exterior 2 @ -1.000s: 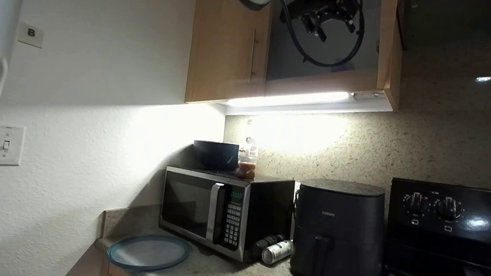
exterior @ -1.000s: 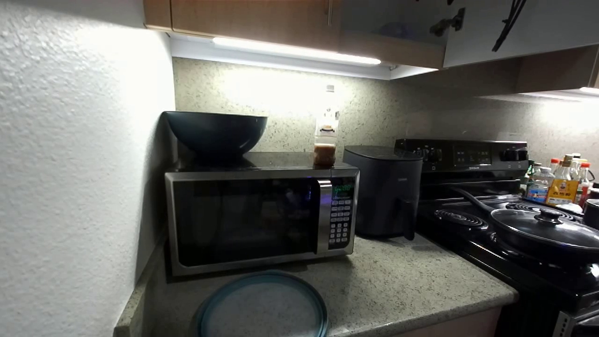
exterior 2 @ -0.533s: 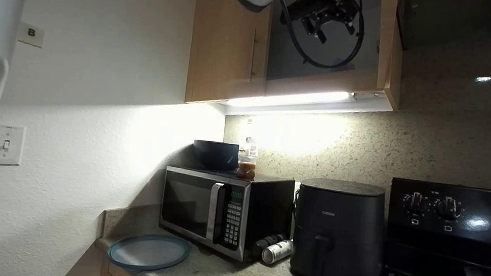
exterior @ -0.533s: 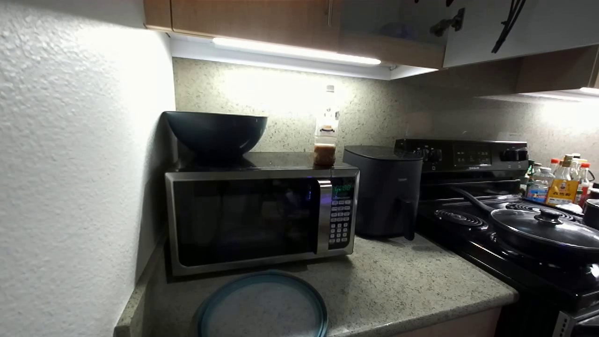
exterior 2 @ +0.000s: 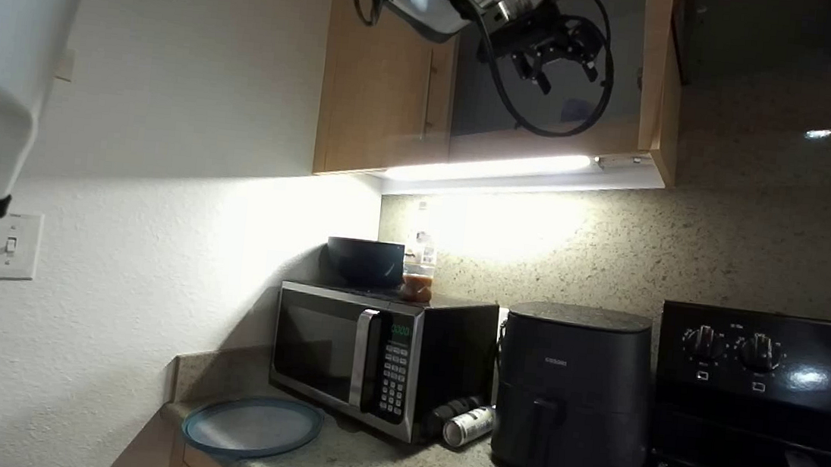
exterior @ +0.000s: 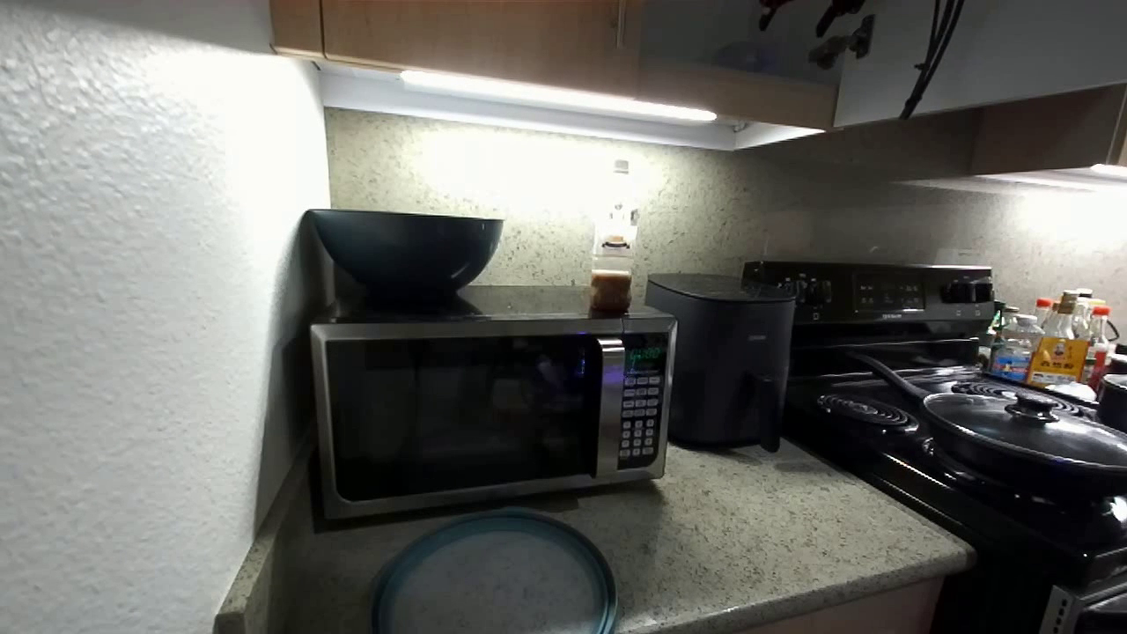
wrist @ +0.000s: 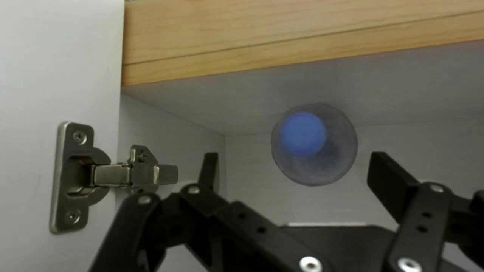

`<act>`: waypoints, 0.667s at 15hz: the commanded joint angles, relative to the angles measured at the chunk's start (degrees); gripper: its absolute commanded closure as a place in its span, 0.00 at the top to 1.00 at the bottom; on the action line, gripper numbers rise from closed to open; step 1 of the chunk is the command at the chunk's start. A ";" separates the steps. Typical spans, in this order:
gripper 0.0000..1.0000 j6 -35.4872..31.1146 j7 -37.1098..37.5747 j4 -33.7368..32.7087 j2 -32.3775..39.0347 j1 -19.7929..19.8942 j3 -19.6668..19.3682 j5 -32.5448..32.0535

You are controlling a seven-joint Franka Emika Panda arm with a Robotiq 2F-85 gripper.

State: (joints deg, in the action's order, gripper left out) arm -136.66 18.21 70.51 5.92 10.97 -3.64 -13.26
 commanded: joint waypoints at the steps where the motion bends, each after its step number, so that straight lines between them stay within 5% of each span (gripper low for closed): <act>1: 1.00 0.19 -3.38 -4.16 3.53 0.83 0.12 2.81; 7: 1.00 0.00 -0.29 -2.36 2.76 0.09 -0.17 0.53; 10: 1.00 -2.27 -3.05 -3.89 5.07 1.24 0.25 4.82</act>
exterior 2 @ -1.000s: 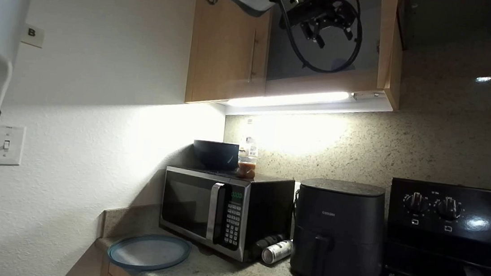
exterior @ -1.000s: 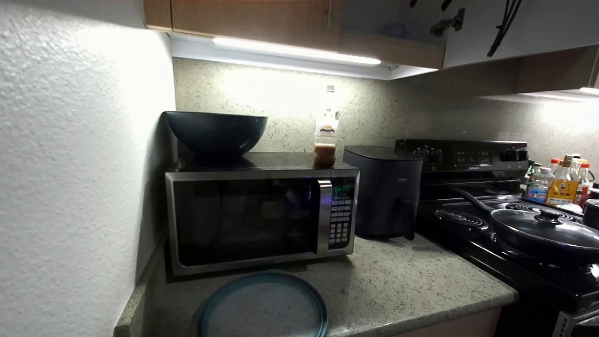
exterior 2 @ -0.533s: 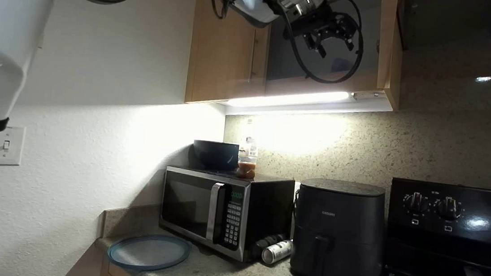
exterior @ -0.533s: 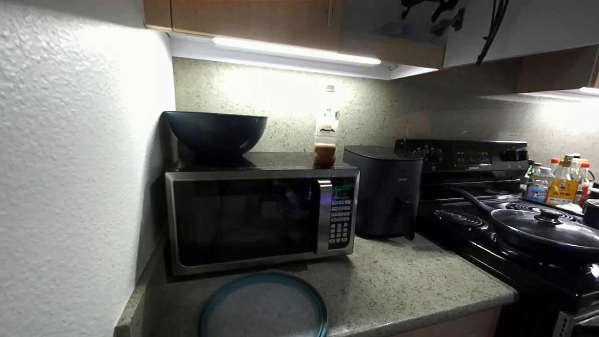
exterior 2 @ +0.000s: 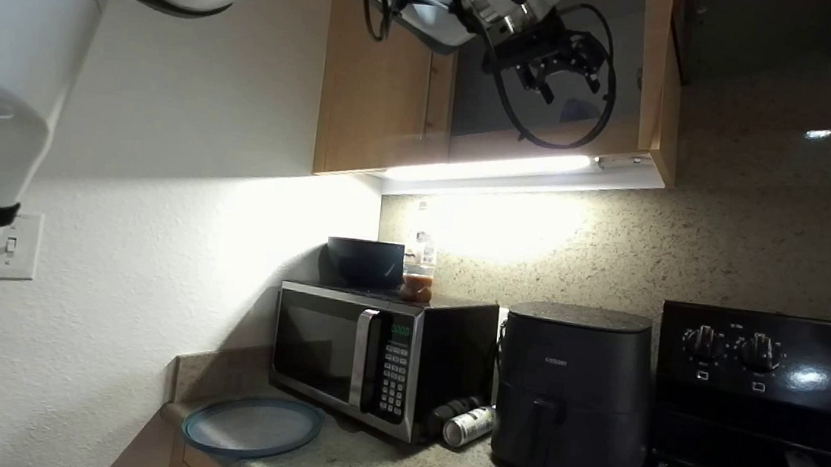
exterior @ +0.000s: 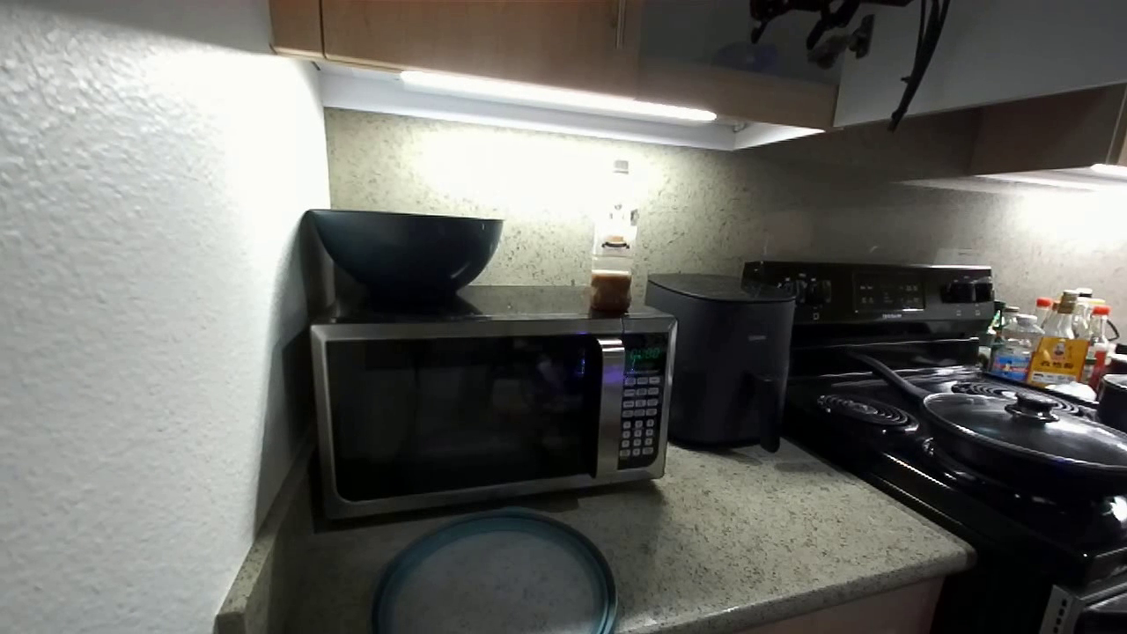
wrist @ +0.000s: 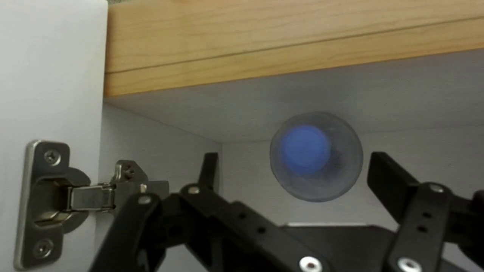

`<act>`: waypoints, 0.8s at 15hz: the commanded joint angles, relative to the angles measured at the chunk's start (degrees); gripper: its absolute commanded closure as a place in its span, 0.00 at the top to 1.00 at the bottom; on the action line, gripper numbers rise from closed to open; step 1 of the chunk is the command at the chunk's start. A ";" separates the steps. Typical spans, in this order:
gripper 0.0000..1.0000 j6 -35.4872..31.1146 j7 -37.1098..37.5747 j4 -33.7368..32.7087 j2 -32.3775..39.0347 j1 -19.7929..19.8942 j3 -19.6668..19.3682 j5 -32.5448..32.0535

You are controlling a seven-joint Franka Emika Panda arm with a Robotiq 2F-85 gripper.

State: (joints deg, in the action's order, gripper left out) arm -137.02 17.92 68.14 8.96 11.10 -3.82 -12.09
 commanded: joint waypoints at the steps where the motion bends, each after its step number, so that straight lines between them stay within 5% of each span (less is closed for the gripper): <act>1: 1.00 -2.05 -2.99 -2.05 2.80 1.29 0.33 4.32; 12: 1.00 -2.01 -3.42 -5.93 6.22 1.81 0.37 4.23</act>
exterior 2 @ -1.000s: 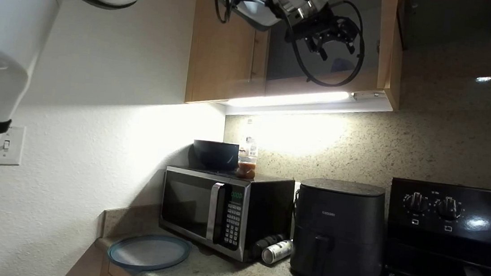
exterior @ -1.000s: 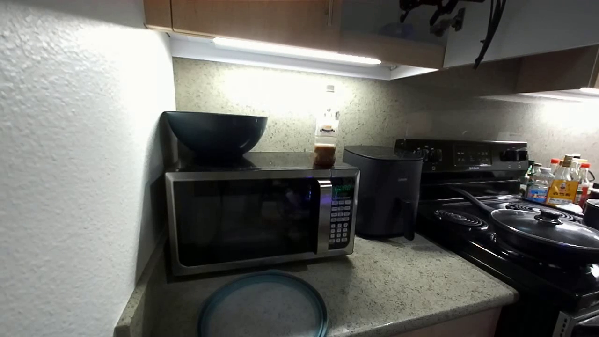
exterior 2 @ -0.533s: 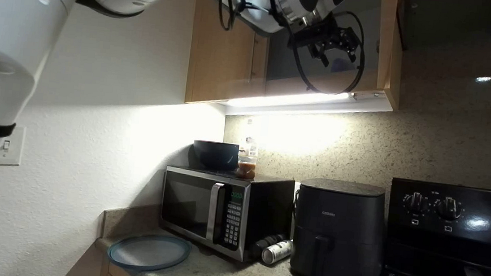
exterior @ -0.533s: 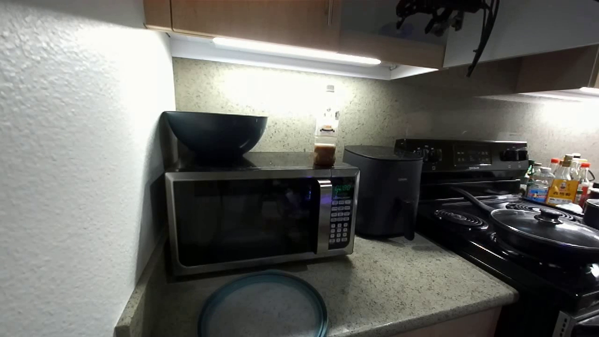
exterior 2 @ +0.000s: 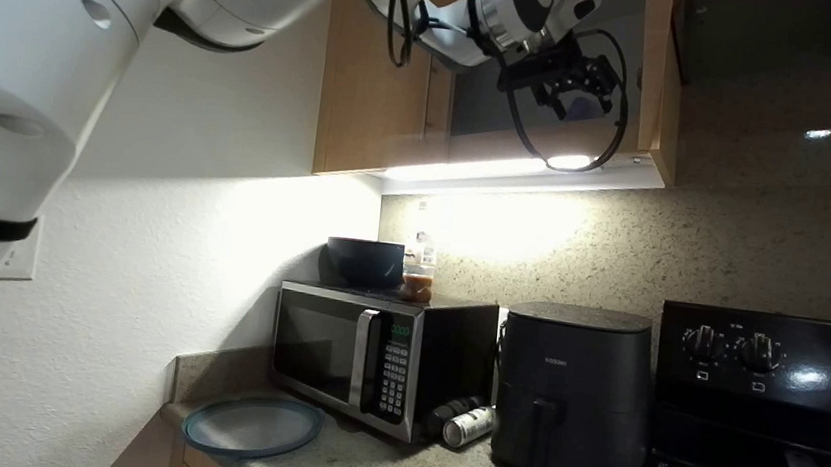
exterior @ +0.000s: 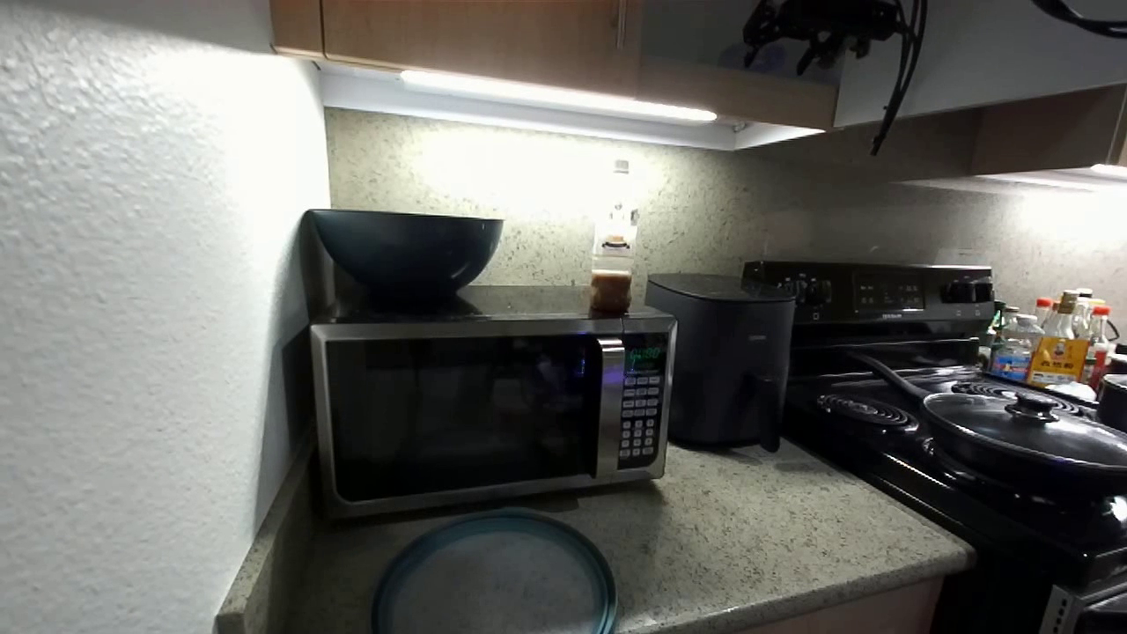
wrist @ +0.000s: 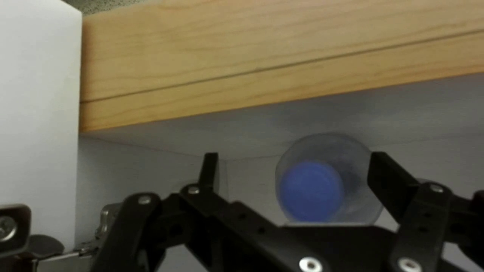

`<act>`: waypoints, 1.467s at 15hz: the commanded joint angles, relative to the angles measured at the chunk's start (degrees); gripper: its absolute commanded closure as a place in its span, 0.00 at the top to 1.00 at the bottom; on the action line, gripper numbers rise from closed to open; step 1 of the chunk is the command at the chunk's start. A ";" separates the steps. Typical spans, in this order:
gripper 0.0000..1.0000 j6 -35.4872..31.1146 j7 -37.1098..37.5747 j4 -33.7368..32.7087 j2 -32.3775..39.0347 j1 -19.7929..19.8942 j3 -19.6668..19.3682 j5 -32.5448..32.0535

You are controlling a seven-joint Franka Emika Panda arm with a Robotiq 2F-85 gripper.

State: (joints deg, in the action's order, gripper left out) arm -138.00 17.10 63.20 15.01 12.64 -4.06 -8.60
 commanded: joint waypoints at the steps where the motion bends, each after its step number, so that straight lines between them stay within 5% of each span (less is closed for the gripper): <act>1: 1.00 -1.13 -3.26 -1.45 0.28 0.35 0.87 1.00; 2: 1.00 -1.07 -4.24 -1.83 0.31 0.53 1.30 1.66; 4: 0.74 -0.81 -6.28 -2.49 0.38 0.99 2.25 3.37; 13: 0.15 0.84 -10.42 -3.58 0.17 2.76 3.35 13.58; 19: 0.01 5.88 -5.90 -5.16 0.09 1.80 1.06 9.96; 20: 0.27 6.44 -4.97 -5.17 0.10 1.49 0.45 8.69; 21: 0.26 7.12 -4.80 -5.27 0.11 1.45 0.22 8.19; 22: 0.02 5.36 -6.64 -4.46 -0.06 1.90 0.98 10.01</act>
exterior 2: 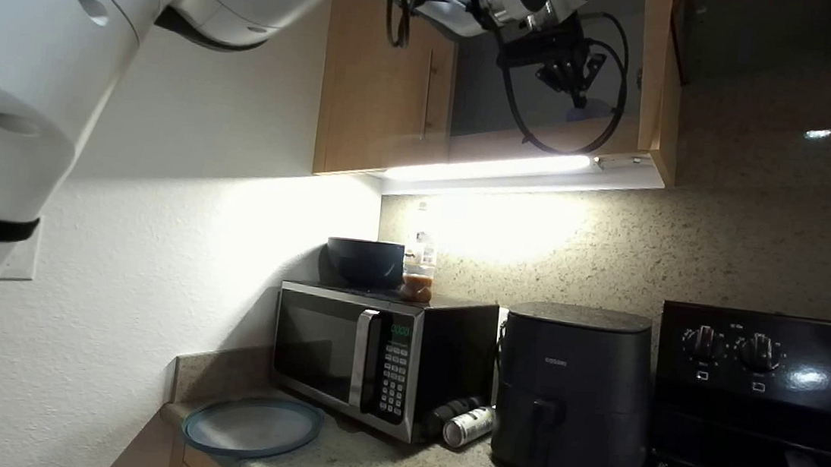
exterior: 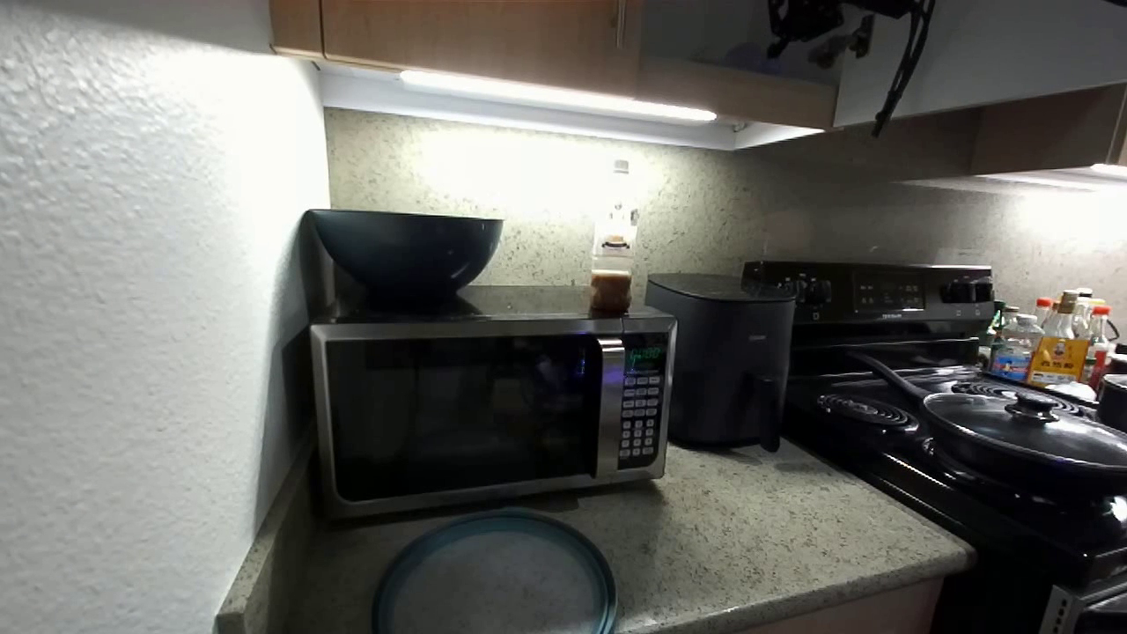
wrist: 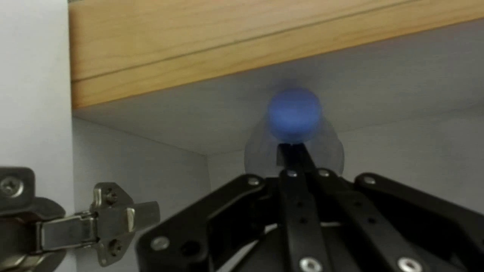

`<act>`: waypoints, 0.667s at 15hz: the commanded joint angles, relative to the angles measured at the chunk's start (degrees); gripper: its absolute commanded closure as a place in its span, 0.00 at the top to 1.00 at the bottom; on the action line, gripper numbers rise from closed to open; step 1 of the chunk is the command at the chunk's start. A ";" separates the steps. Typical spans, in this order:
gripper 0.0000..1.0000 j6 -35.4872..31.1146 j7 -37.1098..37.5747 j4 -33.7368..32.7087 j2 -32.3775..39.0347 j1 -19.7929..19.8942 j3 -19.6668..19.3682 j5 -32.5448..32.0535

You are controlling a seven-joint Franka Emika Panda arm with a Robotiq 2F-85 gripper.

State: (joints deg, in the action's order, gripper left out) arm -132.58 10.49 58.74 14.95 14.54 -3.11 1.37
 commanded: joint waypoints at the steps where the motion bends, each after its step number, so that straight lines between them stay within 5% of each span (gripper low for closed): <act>1: 0.08 0.31 0.14 0.00 0.01 0.00 -0.19 -0.28; 2: 0.39 0.45 0.15 0.00 0.01 -0.01 -0.29 -0.37; 10: 0.90 -0.19 -1.06 -0.04 0.21 -0.03 -0.05 -0.12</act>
State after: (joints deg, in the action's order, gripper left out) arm -132.24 10.60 58.74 15.01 14.36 -3.35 1.00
